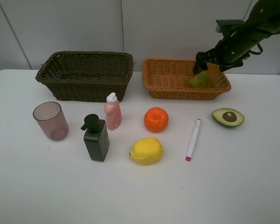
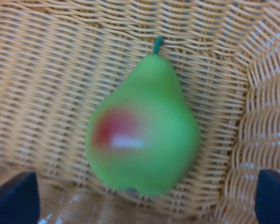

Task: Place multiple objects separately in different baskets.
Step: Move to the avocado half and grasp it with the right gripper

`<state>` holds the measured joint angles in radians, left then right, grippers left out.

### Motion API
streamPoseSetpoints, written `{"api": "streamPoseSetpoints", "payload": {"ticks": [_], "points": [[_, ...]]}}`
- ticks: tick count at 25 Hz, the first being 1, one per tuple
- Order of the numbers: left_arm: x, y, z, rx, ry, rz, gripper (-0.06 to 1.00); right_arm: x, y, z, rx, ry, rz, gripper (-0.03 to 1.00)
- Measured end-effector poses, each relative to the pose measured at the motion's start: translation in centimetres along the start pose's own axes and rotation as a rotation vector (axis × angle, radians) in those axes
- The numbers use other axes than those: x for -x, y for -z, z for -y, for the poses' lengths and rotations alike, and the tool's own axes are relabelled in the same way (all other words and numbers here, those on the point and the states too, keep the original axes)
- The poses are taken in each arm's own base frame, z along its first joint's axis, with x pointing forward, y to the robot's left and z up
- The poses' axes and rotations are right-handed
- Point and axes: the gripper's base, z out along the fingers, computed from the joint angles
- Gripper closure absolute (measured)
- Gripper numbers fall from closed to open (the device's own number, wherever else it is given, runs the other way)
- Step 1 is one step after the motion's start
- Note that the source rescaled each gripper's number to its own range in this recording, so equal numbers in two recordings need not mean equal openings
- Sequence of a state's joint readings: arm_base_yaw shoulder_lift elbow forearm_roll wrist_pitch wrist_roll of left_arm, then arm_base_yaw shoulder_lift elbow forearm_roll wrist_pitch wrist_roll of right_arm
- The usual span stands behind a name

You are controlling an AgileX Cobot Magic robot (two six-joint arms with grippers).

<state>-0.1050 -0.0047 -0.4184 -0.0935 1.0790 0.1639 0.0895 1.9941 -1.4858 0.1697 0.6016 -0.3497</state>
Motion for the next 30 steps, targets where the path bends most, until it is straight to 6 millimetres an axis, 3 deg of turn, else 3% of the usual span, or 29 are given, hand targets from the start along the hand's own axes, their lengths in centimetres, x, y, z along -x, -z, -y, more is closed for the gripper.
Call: {"api": "streamPoseSetpoints", "payload": {"ticks": [8,16,22,30], "points": [[0.0,0.0,0.0,0.000,0.000,0.000,0.06,0.5,6.0,-0.1,-0.039,0.090,-0.038,0.00],[0.0,0.0,0.0,0.000,0.000,0.000,0.06,-0.8,9.2,-0.3,-0.024,0.233,-0.183,0.00],[0.0,0.0,0.0,0.000,0.000,0.000,0.06,-3.0,8.8,-0.8,0.054,0.387,-0.329,0.00],[0.0,0.0,0.0,0.000,0.000,0.000,0.06,-7.0,6.3,-1.4,0.140,0.537,-0.437,0.00]]}}
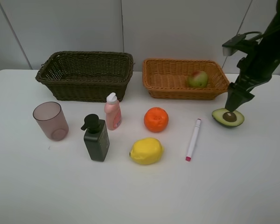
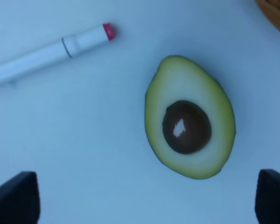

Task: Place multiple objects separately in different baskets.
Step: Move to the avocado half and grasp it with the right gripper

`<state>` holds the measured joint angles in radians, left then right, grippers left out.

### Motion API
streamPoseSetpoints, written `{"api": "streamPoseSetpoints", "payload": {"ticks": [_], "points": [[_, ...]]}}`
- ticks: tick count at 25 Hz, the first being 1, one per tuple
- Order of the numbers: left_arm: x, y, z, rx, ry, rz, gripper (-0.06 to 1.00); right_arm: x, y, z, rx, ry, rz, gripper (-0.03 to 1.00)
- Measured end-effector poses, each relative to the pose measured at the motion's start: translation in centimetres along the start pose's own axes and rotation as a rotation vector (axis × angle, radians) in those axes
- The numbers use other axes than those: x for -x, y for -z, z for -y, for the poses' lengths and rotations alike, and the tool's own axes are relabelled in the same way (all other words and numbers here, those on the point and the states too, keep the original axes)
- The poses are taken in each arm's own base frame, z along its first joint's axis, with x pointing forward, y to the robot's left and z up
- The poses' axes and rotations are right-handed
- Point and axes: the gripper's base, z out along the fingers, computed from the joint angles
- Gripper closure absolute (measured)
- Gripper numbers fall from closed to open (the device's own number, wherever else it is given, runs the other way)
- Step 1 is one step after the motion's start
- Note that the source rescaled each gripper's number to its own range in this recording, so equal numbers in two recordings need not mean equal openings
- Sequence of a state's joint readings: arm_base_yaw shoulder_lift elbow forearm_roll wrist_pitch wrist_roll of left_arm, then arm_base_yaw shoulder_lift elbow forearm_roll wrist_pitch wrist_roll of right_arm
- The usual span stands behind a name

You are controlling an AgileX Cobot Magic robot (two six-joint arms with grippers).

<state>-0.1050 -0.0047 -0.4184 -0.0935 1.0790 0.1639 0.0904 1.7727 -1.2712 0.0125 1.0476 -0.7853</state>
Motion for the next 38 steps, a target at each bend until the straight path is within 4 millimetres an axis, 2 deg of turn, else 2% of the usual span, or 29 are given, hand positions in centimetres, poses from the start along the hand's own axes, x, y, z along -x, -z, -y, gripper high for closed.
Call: {"api": "streamPoseSetpoints", "payload": {"ticks": [7,15,25,38], "points": [[0.0,0.0,0.0,0.000,0.000,0.000,0.06,-0.7,-1.7,0.2,-0.082,0.055,-0.001,0.00],[0.0,0.0,0.0,0.000,0.000,0.000,0.06,-2.2,-2.1,2.2,-0.143,0.013,0.023,0.00],[0.0,0.0,0.0,0.000,0.000,0.000,0.06,-1.6,-6.1,2.0,-0.013,0.002,0.008,0.00],[0.0,0.0,0.0,0.000,0.000,0.000,0.06,-1.1,-9.2,2.4,-0.004,-0.011,0.014,0.00]]}}
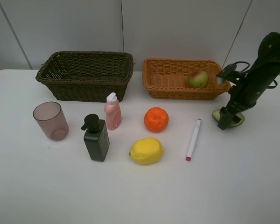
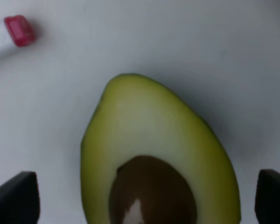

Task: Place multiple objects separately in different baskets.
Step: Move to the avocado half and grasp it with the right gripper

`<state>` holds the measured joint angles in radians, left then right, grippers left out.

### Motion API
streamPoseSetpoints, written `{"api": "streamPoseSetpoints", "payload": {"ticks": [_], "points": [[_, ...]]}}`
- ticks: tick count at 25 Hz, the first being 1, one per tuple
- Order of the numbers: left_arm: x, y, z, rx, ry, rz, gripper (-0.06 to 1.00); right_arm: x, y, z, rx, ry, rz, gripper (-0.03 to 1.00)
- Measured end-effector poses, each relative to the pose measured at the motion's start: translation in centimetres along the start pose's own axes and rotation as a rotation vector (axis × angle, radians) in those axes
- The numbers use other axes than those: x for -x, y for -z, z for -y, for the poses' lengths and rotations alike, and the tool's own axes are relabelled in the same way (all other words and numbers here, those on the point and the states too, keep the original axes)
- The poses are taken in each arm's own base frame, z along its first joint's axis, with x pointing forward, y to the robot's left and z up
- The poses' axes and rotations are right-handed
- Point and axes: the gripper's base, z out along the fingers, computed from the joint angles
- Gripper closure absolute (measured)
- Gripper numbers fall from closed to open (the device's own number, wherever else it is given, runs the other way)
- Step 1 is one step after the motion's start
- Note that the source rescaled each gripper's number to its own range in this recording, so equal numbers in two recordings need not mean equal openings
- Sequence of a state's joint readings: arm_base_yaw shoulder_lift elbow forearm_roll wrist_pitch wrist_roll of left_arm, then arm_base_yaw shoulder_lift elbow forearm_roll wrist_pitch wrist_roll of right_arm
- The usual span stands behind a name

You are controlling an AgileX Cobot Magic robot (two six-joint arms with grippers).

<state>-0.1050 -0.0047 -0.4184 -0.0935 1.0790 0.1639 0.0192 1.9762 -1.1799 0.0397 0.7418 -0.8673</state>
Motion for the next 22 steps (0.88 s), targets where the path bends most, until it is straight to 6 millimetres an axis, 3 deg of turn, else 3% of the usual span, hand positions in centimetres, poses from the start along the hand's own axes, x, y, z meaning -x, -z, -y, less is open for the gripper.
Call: {"api": "streamPoseSetpoints", "payload": {"ticks": [22], "points": [[0.00,0.00,0.00,0.000,0.000,0.000,0.06,0.57,-0.76,-0.03,0.015,-0.062,0.055,0.00]]}}
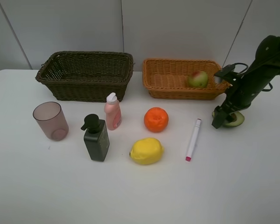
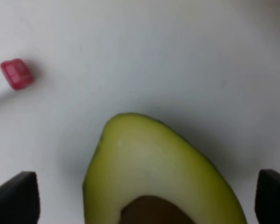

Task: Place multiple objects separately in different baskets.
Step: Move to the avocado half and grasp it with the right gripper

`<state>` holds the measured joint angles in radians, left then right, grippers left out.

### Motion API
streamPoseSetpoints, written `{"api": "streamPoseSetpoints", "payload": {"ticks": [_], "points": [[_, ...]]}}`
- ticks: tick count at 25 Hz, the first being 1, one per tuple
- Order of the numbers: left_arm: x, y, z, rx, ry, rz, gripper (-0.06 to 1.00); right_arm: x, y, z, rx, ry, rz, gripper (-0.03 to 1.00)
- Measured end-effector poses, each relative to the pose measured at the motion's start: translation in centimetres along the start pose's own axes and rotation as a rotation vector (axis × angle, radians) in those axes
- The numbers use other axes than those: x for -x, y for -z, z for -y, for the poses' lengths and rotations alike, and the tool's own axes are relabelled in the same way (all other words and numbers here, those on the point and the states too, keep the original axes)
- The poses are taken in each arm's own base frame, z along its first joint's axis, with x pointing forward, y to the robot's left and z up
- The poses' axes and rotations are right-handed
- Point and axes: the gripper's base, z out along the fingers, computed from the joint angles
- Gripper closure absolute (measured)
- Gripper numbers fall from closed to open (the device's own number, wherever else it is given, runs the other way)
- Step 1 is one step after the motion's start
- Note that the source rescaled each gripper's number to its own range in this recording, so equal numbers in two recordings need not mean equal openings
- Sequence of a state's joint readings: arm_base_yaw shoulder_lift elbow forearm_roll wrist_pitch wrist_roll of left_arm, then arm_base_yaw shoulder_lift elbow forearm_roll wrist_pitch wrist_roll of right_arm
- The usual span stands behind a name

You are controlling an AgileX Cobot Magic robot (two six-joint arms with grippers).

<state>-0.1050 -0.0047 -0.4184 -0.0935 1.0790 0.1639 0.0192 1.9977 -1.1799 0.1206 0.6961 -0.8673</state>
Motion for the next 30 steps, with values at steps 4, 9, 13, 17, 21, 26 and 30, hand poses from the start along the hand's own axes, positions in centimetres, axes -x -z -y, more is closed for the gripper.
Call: {"api": "streamPoseSetpoints", "payload": {"ticks": [4,9,13,17,21,26,30], "points": [[0.00,0.00,0.00,0.000,0.000,0.000,0.06,-0.01,0.00,-0.01,0.002,0.000,-0.001,0.00],[0.00,0.00,0.00,0.000,0.000,0.000,0.06,-0.05,0.00,-0.01,0.001,0.004,-0.005,0.00],[0.00,0.00,0.00,0.000,0.000,0.000,0.06,-0.19,0.00,0.09,-0.009,0.026,-0.020,0.00],[0.00,0.00,0.00,0.000,0.000,0.000,0.06,-0.43,0.02,0.31,-0.033,0.070,-0.049,0.03],[0.00,0.00,0.00,0.000,0.000,0.000,0.06,-0.78,0.06,0.67,-0.068,0.134,-0.090,0.34],[0.00,0.00,0.00,0.000,0.000,0.000,0.06,-0.98,0.10,0.90,-0.090,0.175,-0.117,0.41],[0.00,0.00,0.00,0.000,0.000,0.000,0.06,-0.99,0.10,0.91,-0.090,0.176,-0.118,0.41]]}}
